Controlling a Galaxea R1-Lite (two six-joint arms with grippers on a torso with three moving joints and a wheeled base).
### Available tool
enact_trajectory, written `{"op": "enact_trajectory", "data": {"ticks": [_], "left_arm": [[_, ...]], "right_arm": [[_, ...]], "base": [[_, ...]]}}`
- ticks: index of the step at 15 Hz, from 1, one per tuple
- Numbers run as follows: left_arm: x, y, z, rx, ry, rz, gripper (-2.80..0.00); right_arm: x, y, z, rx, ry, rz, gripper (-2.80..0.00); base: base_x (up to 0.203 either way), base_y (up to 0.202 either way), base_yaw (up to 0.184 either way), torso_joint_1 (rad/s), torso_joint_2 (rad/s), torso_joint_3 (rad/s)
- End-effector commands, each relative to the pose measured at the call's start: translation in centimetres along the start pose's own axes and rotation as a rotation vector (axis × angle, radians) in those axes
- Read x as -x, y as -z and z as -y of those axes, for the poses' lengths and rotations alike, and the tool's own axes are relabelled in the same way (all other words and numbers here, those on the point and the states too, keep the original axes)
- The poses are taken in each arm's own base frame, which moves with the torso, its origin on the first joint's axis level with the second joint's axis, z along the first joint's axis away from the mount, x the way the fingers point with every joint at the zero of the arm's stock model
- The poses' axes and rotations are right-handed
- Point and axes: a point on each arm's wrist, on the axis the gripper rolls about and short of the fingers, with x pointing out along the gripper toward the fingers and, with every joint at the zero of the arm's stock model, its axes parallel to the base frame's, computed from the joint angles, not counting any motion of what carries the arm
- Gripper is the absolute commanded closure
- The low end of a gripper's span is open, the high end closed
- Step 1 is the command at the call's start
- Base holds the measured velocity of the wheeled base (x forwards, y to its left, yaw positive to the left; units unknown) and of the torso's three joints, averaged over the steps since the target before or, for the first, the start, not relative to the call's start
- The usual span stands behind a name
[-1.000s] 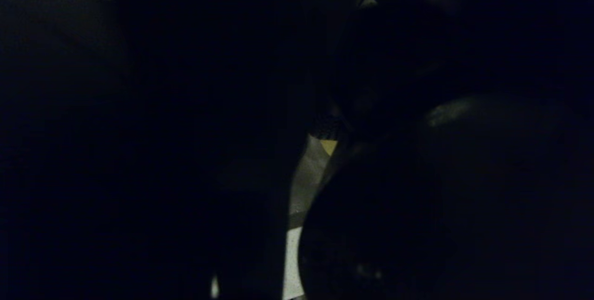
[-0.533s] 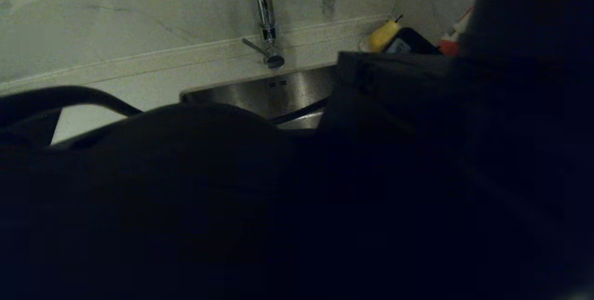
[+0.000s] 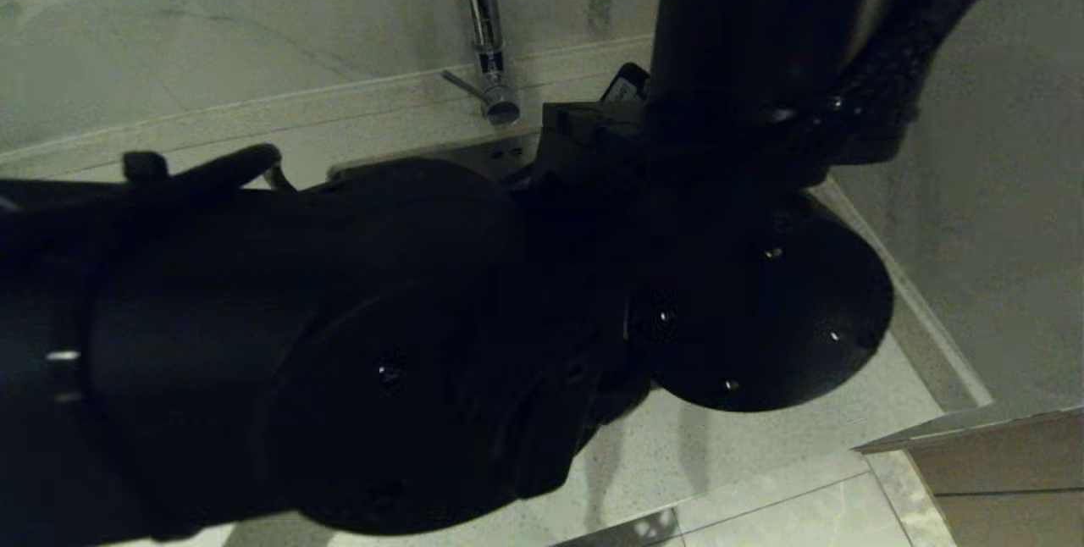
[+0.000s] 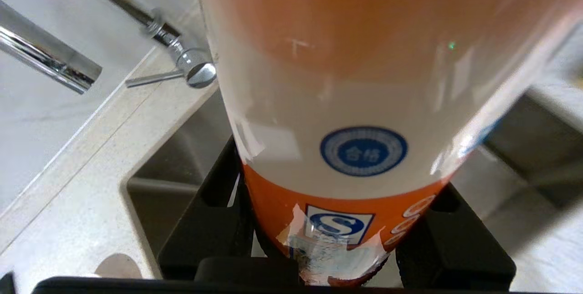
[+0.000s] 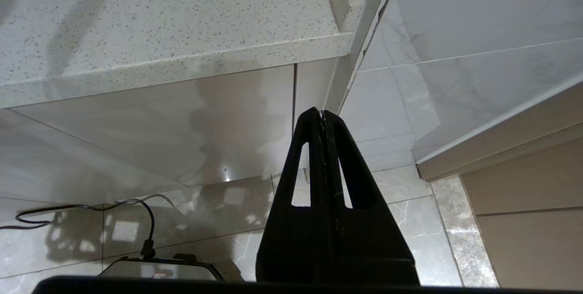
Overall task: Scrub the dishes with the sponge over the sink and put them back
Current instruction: Squeeze it onto the sponge
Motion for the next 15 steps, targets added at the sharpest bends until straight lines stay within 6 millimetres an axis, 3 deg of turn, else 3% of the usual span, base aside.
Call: {"op": "enact_trajectory", "data": {"ticks": [1, 5, 15], "left_arm": [[-1.5, 0.8, 0.7, -0.021, -0.024, -0.025, 0.0], [-3.0, 0.7, 1.9, -0.043, -0.037, -0.028, 0.0], [-4.2, 1.7, 5.0, -0.377, 0.042, 0.001, 0.0]], "right_arm": [[0.0, 0.0, 0.0, 0.0, -0.001, 0.0, 0.0], [0.0, 0.0, 0.0, 0.0, 0.0, 0.001, 0.0], [0.0, 0.0, 0.0, 0.001, 0.0, 0.001, 0.0]], "base": [[0.0, 0.0, 0.0, 0.0, 0.0, 0.0], [0.0, 0.0, 0.0, 0.0, 0.0, 0.0], [0.0, 0.0, 0.0, 0.0, 0.0, 0.0]]}}
